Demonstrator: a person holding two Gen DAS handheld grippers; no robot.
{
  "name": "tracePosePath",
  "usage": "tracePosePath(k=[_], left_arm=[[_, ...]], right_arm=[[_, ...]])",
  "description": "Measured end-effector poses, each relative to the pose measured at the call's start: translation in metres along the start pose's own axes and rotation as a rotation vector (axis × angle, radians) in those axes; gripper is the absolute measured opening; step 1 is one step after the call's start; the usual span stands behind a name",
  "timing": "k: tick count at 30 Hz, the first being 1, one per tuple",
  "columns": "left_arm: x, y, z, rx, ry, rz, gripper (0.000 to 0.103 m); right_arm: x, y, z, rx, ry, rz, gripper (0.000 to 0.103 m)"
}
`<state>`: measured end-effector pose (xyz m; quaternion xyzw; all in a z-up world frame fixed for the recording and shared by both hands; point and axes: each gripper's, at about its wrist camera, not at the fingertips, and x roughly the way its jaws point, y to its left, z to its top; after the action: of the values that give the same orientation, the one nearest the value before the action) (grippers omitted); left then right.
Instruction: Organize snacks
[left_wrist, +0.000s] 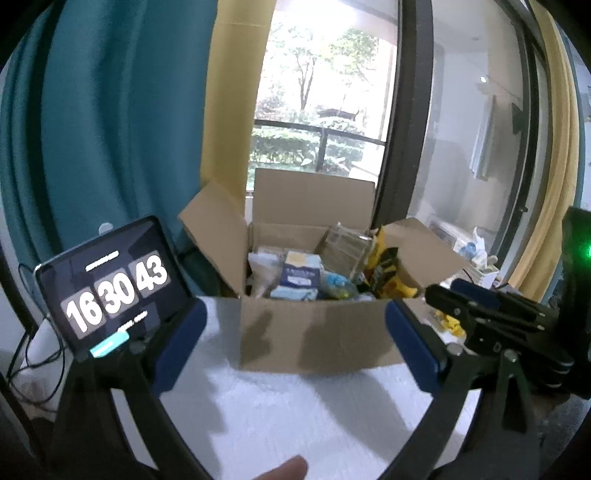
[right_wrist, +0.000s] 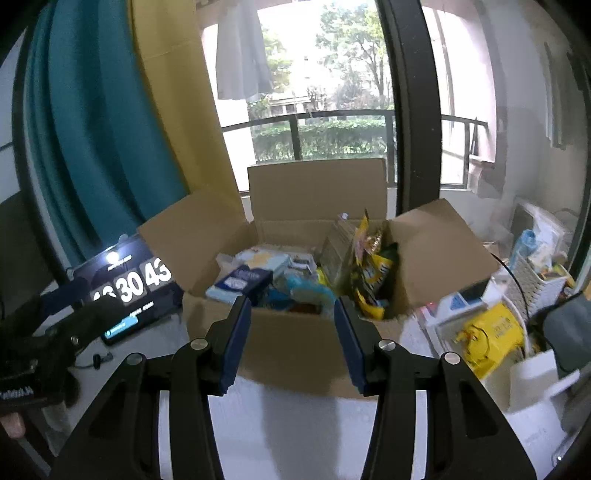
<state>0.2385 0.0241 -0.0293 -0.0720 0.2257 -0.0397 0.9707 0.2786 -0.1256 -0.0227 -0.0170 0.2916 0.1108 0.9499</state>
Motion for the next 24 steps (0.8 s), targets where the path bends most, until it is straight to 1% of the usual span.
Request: tracePosePath(k=[6, 9, 15, 19, 20, 23, 24], left_arm=[[-0.025, -0.009, -0.025, -0.003, -0.010, -0.002, 0.098], [-0.038, -0.015, -0.037, 0.018, -0.008, -0.012, 0.098], [-0.067, -0.024, -0.057, 0.024, -0.034, -0.016, 0.098], [-0.084, -0.032, -0.063, 0.051, -0.050, -0.023, 0.098], [-0.086, -0.033, -0.064, 0.057, -0.052, -0.022, 0.098], [-0.098, -0.038, -0.069, 0.065, -0.074, -0.012, 0.098], [-0.104, -0.039, -0.071, 0.069, -0.084, -0.017, 0.098]], right_arm=[[-0.029, -0.005, -0.023, -0.009, 0.014, -0.001, 0.050], [-0.043, -0.006, -0.036, -0.006, 0.023, 0.000, 0.050], [-0.075, -0.002, -0.060, -0.031, 0.013, -0.018, 0.051], [-0.099, 0.000, -0.069, -0.052, -0.008, -0.031, 0.051], [-0.105, 0.000, -0.071, -0.051, -0.016, -0.033, 0.052], [-0.122, 0.000, -0.076, -0.055, -0.035, -0.029, 0.063], [-0.128, 0.000, -0.077, -0.062, -0.041, -0.037, 0.064]])
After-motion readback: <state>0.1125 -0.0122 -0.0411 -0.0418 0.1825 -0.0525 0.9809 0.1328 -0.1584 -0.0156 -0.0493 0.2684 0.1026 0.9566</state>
